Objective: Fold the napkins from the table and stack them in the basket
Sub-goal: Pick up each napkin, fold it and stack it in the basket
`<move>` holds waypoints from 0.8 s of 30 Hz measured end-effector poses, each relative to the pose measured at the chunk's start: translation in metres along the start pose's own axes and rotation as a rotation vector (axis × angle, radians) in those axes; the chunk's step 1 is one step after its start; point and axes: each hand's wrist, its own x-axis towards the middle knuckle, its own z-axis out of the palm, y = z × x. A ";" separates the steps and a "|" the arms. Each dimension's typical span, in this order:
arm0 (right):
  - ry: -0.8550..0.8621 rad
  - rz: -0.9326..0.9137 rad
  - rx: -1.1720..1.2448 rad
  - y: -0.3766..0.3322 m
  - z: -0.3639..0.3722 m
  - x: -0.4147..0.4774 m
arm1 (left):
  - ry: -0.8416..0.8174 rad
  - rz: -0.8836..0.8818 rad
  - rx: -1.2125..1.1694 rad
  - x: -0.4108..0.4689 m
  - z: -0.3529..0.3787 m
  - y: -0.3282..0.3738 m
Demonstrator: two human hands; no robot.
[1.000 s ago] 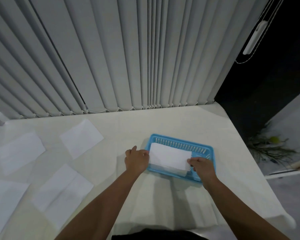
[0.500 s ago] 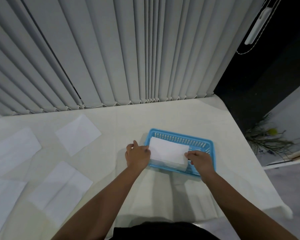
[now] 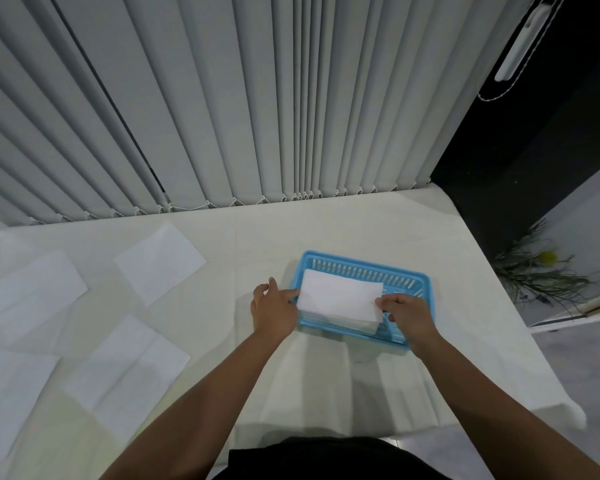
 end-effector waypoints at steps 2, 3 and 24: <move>-0.002 0.001 0.001 0.000 0.001 0.000 | -0.003 0.006 -0.017 0.000 -0.001 -0.001; -0.002 0.000 0.004 0.000 0.002 0.000 | -0.005 0.011 -0.018 0.000 -0.002 -0.002; 0.049 -0.507 -0.891 0.043 0.015 -0.010 | 0.020 0.064 0.051 -0.004 0.007 -0.002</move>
